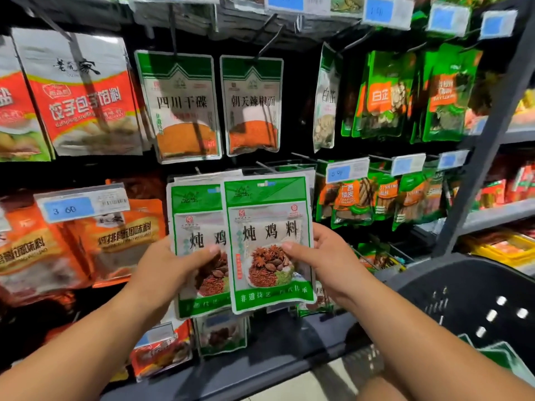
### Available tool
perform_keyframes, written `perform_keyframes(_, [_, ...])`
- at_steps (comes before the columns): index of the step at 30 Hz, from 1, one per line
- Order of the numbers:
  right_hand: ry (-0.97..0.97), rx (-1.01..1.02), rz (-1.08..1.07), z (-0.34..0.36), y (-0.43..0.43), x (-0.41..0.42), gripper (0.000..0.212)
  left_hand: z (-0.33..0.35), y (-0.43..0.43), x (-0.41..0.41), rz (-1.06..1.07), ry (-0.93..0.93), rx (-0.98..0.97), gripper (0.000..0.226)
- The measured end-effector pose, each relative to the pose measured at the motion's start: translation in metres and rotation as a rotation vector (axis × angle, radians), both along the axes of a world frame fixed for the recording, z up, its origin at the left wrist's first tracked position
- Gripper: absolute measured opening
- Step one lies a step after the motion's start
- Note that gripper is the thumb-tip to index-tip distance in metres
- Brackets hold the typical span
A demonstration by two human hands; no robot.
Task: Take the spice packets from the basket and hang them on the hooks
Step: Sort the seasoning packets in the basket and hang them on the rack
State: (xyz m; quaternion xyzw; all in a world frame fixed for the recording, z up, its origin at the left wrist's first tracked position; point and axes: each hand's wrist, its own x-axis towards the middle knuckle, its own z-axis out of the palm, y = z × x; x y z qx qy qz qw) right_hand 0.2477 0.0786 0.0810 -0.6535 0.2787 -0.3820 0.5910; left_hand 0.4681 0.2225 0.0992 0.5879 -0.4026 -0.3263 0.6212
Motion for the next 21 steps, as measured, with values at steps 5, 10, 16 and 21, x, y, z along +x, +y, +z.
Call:
perform_keyframes(5, [0.034,0.014,-0.005,-0.015,-0.021,-0.005,0.030,-0.020,-0.016,0.007,-0.081,0.043,0.042,0.065])
perform_keyframes(10, [0.069,0.082,-0.010,-0.046,-0.039,-0.007,0.032,-0.043,-0.029,0.015,-0.068,0.095,0.163,0.040])
perform_keyframes(16, [0.085,0.159,-0.007,-0.097,-0.050,-0.008,0.041,-0.077,-0.034,0.011,-0.044,0.135,0.279,0.015])
perform_keyframes(21, [0.111,0.211,-0.006,-0.133,-0.048,-0.011,0.054,-0.095,-0.040,0.020,-0.096,0.149,0.331,0.031])
